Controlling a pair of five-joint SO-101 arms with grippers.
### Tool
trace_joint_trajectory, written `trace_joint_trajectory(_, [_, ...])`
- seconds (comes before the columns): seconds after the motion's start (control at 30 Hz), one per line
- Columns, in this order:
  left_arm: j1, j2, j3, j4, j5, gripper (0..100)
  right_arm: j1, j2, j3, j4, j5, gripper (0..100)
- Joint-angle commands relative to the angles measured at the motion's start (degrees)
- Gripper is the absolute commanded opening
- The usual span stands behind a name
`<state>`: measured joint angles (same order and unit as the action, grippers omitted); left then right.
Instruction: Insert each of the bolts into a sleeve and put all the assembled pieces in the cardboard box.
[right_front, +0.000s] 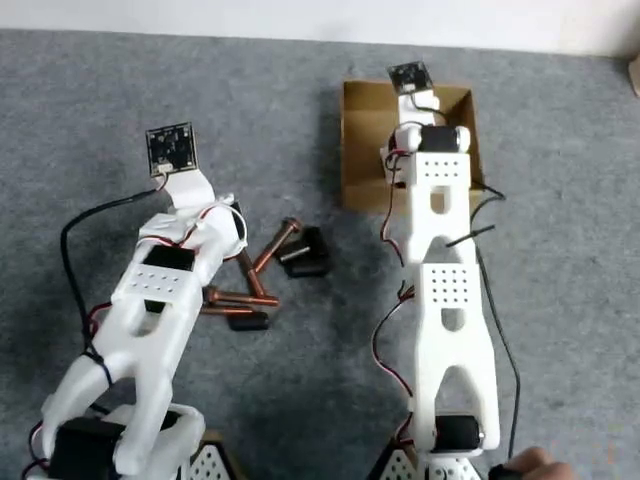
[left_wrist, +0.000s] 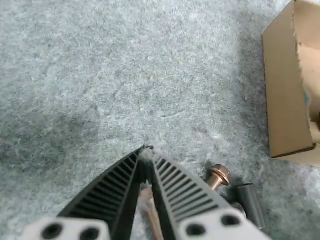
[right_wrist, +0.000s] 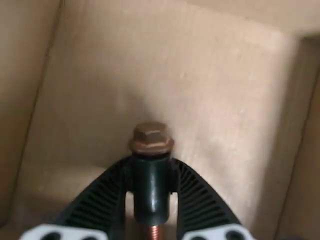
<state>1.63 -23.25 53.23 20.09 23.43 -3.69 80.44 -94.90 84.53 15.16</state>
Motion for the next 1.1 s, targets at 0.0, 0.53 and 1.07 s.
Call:
trace_joint_trajectory(0.0, [-0.3,-0.1,-3.1,-0.2,0.3,1,0.5,-0.4,-7.2,0.9,0.3,0.9])
trace_joint_trajectory(0.53, [-0.3,-0.1,-3.1,-0.2,0.3,1,0.4,-6.3,-7.2,2.2,0.5,35.3])
trace_joint_trajectory(1.07, [-0.3,-0.1,-2.9,-0.2,0.2,1,-8.0,-40.8,-6.9,16.7,-1.0,35.3])
